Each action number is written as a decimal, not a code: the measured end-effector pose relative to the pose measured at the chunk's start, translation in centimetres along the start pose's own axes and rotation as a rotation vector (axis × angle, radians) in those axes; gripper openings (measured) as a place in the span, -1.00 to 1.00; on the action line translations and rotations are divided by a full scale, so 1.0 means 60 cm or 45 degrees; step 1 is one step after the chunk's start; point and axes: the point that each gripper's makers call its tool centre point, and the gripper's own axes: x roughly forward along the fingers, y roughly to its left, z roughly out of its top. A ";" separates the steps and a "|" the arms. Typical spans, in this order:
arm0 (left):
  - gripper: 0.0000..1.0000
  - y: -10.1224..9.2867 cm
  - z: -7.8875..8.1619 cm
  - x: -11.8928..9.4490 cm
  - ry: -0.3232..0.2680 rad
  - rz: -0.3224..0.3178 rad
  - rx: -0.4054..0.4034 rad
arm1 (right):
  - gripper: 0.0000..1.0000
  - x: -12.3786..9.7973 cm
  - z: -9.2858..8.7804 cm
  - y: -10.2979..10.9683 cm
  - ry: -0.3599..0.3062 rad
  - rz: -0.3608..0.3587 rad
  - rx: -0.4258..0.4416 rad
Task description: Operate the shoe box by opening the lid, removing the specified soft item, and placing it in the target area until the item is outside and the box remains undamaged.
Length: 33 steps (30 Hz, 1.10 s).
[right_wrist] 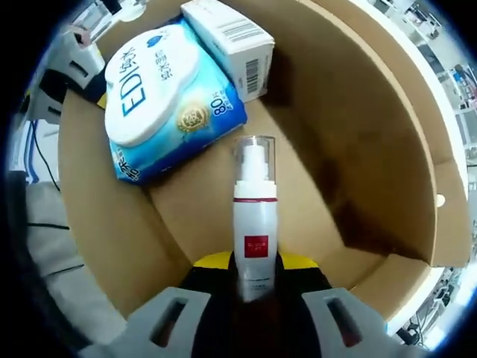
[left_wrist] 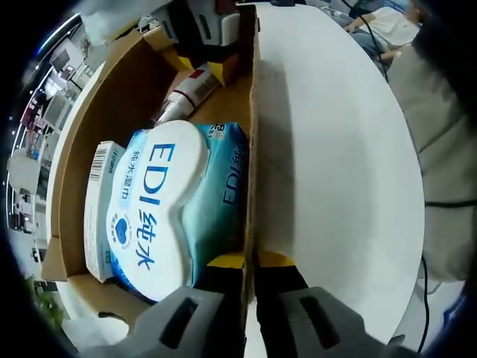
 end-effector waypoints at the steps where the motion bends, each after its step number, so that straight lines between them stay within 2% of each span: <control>1: -0.98 0.000 0.000 0.000 0.000 -0.001 -0.002 | -0.62 0.000 0.000 0.000 0.008 -0.001 0.002; 12: -0.98 -0.001 -0.001 0.000 -0.002 -0.005 -0.003 | -0.64 -0.001 -0.001 0.003 0.025 -0.006 -0.003; 16: -0.98 0.000 -0.001 0.000 -0.003 -0.004 -0.001 | -0.65 -0.001 0.001 0.002 0.020 -0.010 -0.053; 20: -0.98 0.000 -0.002 0.000 -0.002 -0.004 -0.002 | -0.65 -0.001 -0.001 0.000 0.031 -0.011 -0.010; 22: -0.98 0.000 -0.002 0.000 -0.002 -0.005 -0.003 | -0.65 -0.002 0.000 0.002 0.039 -0.033 -0.033; 24: -0.98 -0.001 -0.002 -0.001 -0.003 -0.004 -0.002 | -0.65 -0.005 0.005 0.000 0.028 -0.074 -0.135; 28: -0.98 -0.001 -0.002 0.000 -0.003 -0.004 0.000 | -0.65 -0.013 -0.001 0.009 0.036 -0.049 -0.063; 33: -0.98 0.000 -0.001 0.000 -0.004 -0.003 0.002 | -0.65 -0.033 0.007 0.009 -0.033 -0.064 -0.029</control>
